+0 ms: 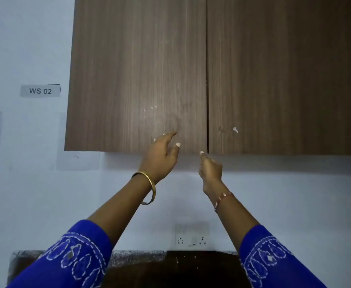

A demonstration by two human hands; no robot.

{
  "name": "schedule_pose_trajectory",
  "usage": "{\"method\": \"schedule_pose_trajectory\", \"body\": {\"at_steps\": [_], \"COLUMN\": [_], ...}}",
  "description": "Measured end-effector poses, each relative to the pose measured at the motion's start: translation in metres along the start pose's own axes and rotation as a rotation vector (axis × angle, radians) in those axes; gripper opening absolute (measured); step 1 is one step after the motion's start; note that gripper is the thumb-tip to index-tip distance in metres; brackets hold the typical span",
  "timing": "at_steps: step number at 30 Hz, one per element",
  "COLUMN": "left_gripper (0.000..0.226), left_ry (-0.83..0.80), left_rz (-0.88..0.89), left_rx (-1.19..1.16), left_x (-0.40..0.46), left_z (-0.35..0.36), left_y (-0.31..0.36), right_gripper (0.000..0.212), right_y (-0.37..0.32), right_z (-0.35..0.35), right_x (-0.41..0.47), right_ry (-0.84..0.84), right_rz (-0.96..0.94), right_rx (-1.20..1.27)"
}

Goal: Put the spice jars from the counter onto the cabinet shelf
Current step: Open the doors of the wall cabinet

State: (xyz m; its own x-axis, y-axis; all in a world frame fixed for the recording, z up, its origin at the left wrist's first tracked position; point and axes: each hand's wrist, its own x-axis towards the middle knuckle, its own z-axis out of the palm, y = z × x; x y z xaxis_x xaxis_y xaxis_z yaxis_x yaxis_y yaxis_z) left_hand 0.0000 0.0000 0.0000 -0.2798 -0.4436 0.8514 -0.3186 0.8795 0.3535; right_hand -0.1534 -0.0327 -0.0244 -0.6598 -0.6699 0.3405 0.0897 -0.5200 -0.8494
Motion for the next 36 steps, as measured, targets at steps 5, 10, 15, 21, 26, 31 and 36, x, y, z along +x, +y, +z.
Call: {"method": "schedule_pose_trajectory", "body": {"at_steps": [5,10,15,21,26,31,36], "left_gripper": [0.044,0.044,0.047,0.054,0.063,0.087,0.095], "left_ry": [0.013,-0.005,-0.012,0.066,0.147,0.190,0.233], "left_rz": [0.057,0.074,0.067,0.144,0.106,0.019,-0.058], "left_rx": [0.028,0.011,-0.038,-0.029,0.011,0.193,0.278], "left_x": [0.031,0.047,0.052,0.064,0.079,0.081,0.072], "left_z": [0.009,0.022,0.036,0.048,0.041,0.035,0.025], "left_y": [-0.022,-0.044,-0.047,-0.012,0.029,0.062,0.083], "right_gripper": [0.018,0.014,0.013,0.007,0.006,0.014,0.025], "right_y": [-0.001,0.002,0.010,0.002,-0.009,-0.019,-0.025], "right_z": [0.023,0.030,0.019,0.006,0.006,0.007,0.007], "right_x": [0.036,0.050,0.042,0.006,-0.028,-0.062,-0.085], "right_ry": [-0.026,-0.086,-0.138,-0.235,-0.216,-0.171,-0.159], "right_rz": [0.089,0.152,0.066,-0.084,-0.137,-0.171,-0.225], "right_rx": [0.220,0.450,0.508,0.524,0.513,0.495,0.385]}}
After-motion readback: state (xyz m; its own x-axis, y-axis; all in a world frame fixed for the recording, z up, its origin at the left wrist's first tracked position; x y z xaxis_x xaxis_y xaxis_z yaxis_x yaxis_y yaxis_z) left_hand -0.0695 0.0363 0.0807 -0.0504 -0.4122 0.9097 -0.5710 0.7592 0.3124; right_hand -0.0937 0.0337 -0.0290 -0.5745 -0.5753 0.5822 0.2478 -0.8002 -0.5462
